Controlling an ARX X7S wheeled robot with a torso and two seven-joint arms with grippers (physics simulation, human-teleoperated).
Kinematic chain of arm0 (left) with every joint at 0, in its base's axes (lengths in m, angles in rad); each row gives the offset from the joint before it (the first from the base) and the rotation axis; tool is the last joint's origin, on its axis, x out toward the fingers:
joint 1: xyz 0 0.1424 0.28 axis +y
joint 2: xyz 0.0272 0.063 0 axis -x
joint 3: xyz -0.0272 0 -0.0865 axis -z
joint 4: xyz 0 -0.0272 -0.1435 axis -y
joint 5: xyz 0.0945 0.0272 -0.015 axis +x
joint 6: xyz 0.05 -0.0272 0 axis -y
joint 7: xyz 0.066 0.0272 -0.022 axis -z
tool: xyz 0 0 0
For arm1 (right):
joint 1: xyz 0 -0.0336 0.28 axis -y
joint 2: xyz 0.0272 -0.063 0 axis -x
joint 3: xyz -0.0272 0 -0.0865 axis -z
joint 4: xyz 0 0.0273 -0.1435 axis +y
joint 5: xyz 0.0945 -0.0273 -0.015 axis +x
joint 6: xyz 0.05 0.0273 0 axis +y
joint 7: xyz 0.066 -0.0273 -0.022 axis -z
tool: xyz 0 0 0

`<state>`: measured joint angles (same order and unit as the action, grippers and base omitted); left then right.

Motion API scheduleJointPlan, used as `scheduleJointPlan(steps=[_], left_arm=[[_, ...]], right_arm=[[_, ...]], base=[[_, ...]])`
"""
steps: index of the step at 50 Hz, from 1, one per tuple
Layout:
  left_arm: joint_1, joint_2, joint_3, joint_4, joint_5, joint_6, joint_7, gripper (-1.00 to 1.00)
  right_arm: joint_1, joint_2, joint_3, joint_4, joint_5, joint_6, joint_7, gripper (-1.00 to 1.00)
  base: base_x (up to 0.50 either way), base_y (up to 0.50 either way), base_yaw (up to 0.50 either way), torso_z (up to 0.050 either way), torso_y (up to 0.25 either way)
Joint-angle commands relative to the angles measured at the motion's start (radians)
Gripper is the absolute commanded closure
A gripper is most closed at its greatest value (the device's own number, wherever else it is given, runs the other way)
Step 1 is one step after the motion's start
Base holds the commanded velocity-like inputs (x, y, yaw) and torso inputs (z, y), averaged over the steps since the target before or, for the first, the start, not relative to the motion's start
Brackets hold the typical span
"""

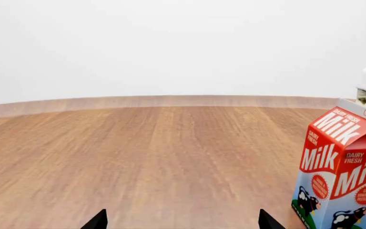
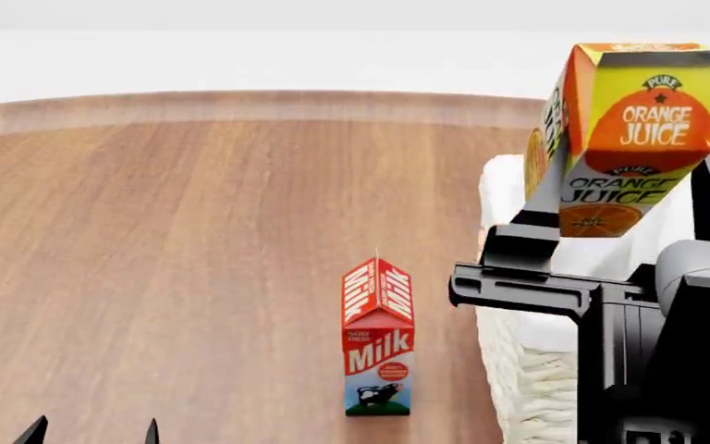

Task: Pick up the orange juice, and put it in the basket.

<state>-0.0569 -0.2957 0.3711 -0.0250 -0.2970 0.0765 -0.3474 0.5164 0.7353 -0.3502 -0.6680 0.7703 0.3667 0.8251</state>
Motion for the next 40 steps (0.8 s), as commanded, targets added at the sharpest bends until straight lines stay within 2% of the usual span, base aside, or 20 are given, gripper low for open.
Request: scheduleJointPlan(steps=[1, 22, 40], left_arm=[[-0.001, -0.002, 0.003, 0.0, -0.002, 0.001, -0.002, -1.0], [-0.002, -0.005, 0.008, -0.001, -0.005, 0.003, -0.006, -1.0], [-0.004, -0.008, 0.012, -0.001, -0.008, 0.004, -0.01, -1.0]], right_arm=[[0.029, -0.019, 0.009, 0.12, -0.055, -0.005, -0.048, 1.0], [0.154, -0.114, -0.059, 0.362, -0.098, 0.027, -0.111, 1.0], [0.2, -0.19, -0.085, 0.574, -0.157, -0.026, -0.148, 1.0]], base=[[0.0, 0.0, 0.0, 0.0, 0.0], [0.0, 0.0, 0.0, 0.0, 0.001], [0.0, 0.0, 0.0, 0.0, 0.001]])
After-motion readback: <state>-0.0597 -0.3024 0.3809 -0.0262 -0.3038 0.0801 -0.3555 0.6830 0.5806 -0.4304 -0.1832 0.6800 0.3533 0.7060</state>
